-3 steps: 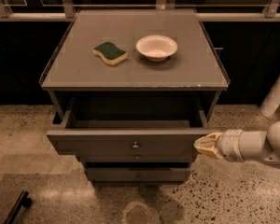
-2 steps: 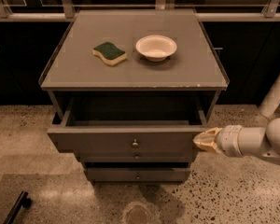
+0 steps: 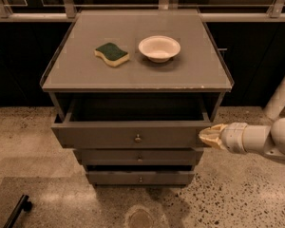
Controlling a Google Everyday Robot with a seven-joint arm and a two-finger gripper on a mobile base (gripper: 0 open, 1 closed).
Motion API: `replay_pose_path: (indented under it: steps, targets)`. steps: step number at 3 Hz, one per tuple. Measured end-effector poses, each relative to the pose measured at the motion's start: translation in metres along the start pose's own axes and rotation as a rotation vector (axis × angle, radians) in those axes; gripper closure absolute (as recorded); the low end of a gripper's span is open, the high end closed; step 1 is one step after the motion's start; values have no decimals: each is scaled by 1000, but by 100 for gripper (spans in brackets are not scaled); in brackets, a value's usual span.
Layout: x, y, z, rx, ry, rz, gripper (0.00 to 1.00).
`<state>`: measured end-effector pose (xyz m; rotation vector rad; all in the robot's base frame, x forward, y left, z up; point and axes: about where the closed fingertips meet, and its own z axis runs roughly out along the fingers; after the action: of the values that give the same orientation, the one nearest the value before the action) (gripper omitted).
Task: Close top drawer
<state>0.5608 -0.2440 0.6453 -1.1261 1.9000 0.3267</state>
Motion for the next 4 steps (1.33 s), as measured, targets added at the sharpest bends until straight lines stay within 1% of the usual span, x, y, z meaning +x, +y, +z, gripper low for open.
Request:
replay_pose_path:
  steps: [2,3,4]
  targets:
    - [3,-22,20,37,7,-22,100]
    - [4,-30,34,35,37,-38,100]
    - [2,-37,45,38,54,-53,100]
